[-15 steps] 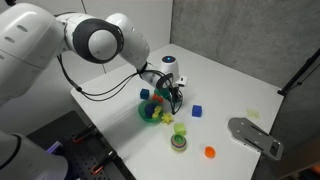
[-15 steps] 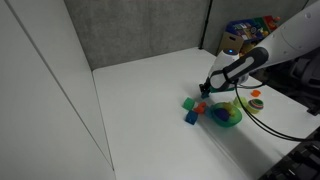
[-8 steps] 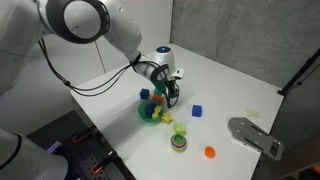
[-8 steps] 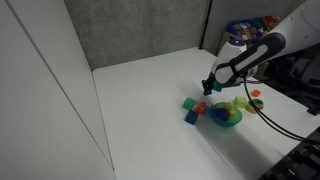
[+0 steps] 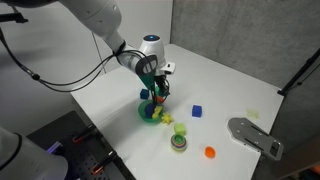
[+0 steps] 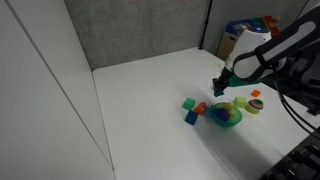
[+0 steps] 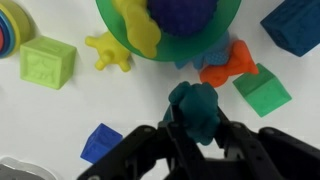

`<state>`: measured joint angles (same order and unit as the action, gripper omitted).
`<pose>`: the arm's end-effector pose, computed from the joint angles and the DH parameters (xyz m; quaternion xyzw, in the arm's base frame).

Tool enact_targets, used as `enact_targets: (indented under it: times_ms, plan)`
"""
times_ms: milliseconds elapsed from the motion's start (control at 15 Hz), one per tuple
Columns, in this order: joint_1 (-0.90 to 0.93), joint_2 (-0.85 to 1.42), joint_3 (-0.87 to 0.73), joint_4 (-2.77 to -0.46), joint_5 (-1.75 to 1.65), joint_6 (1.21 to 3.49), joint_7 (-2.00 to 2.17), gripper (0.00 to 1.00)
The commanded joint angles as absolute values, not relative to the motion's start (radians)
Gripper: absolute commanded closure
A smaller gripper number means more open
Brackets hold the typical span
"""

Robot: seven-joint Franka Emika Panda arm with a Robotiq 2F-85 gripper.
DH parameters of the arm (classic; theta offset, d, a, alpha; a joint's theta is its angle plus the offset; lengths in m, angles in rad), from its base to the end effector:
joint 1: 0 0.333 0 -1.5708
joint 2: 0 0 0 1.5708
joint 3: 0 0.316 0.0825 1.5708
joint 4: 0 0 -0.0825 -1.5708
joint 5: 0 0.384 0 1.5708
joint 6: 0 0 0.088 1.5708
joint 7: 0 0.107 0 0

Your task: Put the green object in the bowl

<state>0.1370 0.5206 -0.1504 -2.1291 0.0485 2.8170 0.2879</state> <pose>0.5882 -0.0102 0.1792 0.9831 -0.1586 0.0898 0.0145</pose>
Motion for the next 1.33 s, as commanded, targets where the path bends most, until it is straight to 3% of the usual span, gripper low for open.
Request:
enact_targets:
  times_ms: [0, 1267]
  plan:
    - [0.118, 0.376, -0.115, -2.275, 0.049, 2.760, 0.268, 0.90]
    - [0.108, 0.390, -0.105, -2.391, 0.025, 2.629, 0.303, 0.90]
